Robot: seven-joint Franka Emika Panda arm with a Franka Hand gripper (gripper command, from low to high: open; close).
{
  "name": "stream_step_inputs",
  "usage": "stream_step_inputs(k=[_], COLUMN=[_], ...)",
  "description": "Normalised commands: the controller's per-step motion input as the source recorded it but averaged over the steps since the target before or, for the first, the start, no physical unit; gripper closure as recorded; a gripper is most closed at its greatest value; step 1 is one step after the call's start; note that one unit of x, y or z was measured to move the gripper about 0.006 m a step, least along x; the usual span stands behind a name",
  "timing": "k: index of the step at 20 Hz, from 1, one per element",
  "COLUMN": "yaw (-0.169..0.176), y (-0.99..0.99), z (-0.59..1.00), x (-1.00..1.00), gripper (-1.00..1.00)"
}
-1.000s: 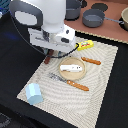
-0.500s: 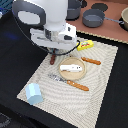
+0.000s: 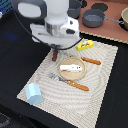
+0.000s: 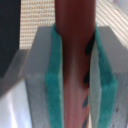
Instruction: Interact with the objects in diverse but meaningful ways.
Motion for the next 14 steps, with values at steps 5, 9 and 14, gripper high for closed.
stream_step_inputs(k=[5,9,14], yaw=[-0.251,-0.159,-0.102], y=[0.38,0.64,0.77], z=[0.12,-0.09,-0.29], x=[-0.02,0.04,-0.07], gripper=[1.0,1.0,1.0])
